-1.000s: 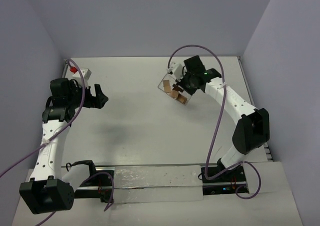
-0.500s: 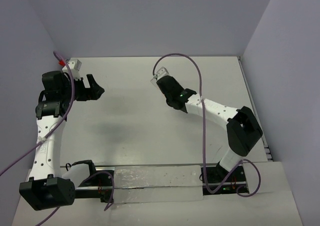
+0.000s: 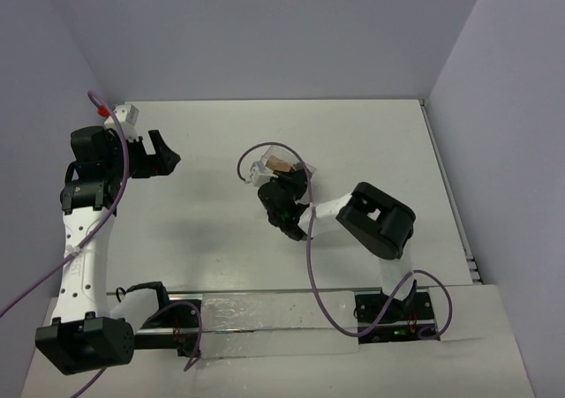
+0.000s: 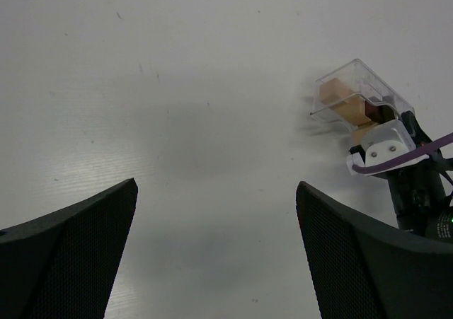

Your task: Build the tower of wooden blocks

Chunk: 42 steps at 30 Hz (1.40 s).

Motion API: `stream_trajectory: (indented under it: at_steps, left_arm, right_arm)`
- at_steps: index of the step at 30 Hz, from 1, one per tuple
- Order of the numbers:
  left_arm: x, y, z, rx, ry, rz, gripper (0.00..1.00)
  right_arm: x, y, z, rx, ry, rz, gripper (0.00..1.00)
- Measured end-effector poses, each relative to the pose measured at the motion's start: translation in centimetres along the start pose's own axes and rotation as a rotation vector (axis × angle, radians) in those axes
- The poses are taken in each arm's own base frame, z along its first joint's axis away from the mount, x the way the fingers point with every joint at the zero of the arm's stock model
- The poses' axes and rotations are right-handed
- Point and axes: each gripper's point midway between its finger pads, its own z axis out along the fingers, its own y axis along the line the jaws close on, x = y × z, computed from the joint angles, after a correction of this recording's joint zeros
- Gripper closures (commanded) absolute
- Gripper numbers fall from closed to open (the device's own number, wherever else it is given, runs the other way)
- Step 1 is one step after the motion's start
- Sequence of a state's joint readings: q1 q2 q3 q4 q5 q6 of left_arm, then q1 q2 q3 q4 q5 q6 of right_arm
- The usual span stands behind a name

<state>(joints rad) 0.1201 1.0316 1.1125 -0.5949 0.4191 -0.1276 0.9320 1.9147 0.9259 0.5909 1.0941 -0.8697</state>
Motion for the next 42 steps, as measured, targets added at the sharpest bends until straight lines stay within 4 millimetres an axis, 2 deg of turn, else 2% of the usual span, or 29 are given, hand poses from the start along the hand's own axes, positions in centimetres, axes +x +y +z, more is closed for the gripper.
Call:
stream_trajectory:
  at_steps: [9, 11, 17, 22, 29, 42]
  left_arm:
    - [0.1, 0.0, -0.1, -0.001, -0.003, 0.001, 0.01]
    - [0.1, 0.0, -0.2, -0.001, -0.004, 0.001, 0.01]
    - [0.1, 0.0, -0.2, -0.001, -0.004, 0.001, 0.01]
    - [0.0, 0.0, -0.3, -0.001, -0.007, 0.002, 0.01]
    - [-0.1, 0.0, -0.4, -0.002, -0.014, 0.004, 0.01]
    - [-0.1, 0.0, -0.4, -0.004, -0.016, 0.004, 0.01]
  right_arm:
    - [-1.9, -1.6, -0.5, 0.153, -0.054, -0.106, 1.00]
    - [-2.1, -0.9, -0.7, 0.159, -0.058, -0.193, 1.00]
    - [-1.8, 3.2, -1.2, 0.131, -0.065, -0.457, 1.00]
    - [-2.8, 2.9, -1.5, 0.149, -0.083, -0.466, 1.00]
    - [-3.0, 3.3, -1.5, 0.153, -0.090, -0.496, 1.00]
    - [-4.1, 2.4, -1.8, 0.171, -0.127, -0.609, 1.00]
